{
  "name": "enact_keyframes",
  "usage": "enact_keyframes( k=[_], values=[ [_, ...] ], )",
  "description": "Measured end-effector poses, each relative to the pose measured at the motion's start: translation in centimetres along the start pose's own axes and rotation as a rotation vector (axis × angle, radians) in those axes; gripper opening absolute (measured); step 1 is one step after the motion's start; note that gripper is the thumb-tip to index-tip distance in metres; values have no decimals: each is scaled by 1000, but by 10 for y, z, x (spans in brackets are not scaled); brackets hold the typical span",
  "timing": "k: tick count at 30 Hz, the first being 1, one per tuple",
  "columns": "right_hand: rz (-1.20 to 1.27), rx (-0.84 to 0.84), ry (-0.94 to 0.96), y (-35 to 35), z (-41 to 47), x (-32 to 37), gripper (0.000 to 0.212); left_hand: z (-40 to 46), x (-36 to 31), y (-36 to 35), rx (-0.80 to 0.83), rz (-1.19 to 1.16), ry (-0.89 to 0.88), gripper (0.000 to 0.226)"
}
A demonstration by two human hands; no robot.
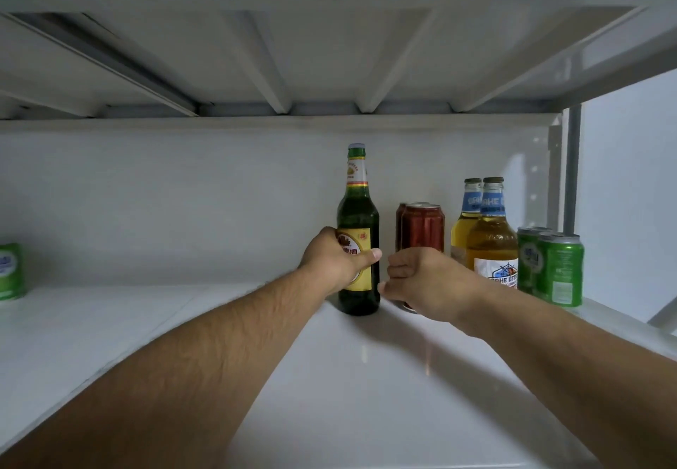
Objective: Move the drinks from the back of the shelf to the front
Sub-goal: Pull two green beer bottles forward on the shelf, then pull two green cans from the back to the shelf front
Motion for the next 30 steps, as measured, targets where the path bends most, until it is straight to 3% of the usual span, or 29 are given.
enact_keyframes(
  k=[4,7,10,13,15,17,21,30],
  values=[
    [55,38,13,-2,-5,2,13,-5,-1,3,18,45,-7,70],
    [67,21,13,-3,-15,7,23,-16,-3,16,59,90,31,93],
    [-15,0,41,-8,-25,24,8,-33,-3,45,111,238,11,107],
    [-255,18,122,-24,-38,59,21,-62,1,89,154,558,-57,99],
    [-407,31,155,-43,-45,88,51,-84,6,127,141,752,-82,89],
    [-506,45,208,-70,-52,118,68,-108,13,168,125,843,-62,83],
    [-621,109,318,-137,-64,186,71,-160,33,259,61,913,25,82],
    [-621,186,508,-277,-113,345,74,-288,73,446,-162,918,282,80]
  ],
)
Point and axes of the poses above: each hand's wrist, its own z-axis towards the middle knuckle, its own y-axis out of the back of the hand, x = y × z, the point moved 2 cm from there along z, towards the middle knuckle, and after that the axes turned 10 degrees about -z, right-handed, at the moved point
